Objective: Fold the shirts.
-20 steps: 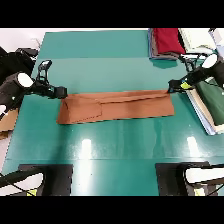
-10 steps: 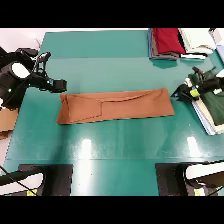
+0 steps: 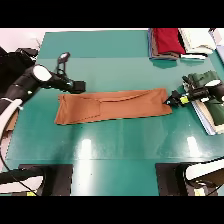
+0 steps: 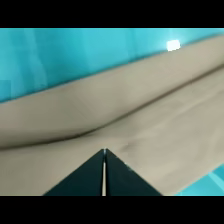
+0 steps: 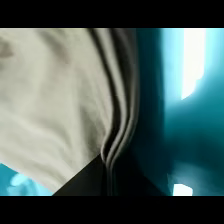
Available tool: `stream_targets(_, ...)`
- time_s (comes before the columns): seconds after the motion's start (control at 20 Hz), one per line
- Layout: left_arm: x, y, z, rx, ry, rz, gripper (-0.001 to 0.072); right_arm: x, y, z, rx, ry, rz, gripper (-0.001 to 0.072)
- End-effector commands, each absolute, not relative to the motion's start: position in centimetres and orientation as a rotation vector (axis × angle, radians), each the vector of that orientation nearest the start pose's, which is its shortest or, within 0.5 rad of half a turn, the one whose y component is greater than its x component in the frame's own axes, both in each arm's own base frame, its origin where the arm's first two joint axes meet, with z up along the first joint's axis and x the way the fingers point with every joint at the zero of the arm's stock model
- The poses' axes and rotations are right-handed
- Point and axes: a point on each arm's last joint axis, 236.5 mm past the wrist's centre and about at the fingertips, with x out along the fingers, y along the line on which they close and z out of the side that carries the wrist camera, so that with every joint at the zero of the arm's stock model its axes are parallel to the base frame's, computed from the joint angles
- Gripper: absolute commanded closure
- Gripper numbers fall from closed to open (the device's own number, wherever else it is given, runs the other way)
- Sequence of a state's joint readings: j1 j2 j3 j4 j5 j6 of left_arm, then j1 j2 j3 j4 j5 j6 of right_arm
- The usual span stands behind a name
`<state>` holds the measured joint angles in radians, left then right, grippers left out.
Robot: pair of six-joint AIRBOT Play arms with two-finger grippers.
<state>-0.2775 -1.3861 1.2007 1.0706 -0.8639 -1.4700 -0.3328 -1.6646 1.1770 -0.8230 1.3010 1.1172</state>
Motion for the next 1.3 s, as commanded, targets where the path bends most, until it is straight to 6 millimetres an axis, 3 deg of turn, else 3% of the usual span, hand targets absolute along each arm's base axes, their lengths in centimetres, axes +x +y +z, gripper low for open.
stream_targets(0.0,41.3,-26.8,0.3,-0.265,1.079,-0.537,0.0682,41.3,4.7,-2.7,0.581,1.309,0.504,0.0694)
stream_targets(0.25,40.9,-33.1,-3.9,-0.232,1.155,-0.617,0.0681,42.9,9.1,10.8,0.482,1.084,0.647,0.0694)
stream_targets(0.4,40.9,-35.4,-5.1,-0.223,1.164,-0.645,0.0681,42.2,13.0,16.2,0.422,0.993,0.747,0.0695)
stream_targets(0.55,41.0,-36.3,-5.7,-0.231,1.174,-0.655,0.0681,41.4,16.7,19.8,0.397,0.940,0.839,0.0695)
stream_targets(0.9,40.5,-35.7,-6.2,-0.208,1.206,-0.656,0.0681,40.1,22.6,24.1,0.328,0.849,0.944,0.0694)
stream_targets(1.0,41.3,-34.9,-5.1,-0.221,1.204,-0.653,0.0681,39.7,24.1,24.5,0.319,0.836,0.969,0.0694)
stream_targets(1.1,43.1,-32.9,-1.9,-0.241,1.158,-0.640,0.0682,39.1,25.9,24.7,0.308,0.827,0.999,0.0694)
stream_targets(1.25,46.7,-26.0,5.9,-0.208,0.999,-0.557,0.0681,37.9,29.5,24.5,0.288,0.823,1.064,0.0694)
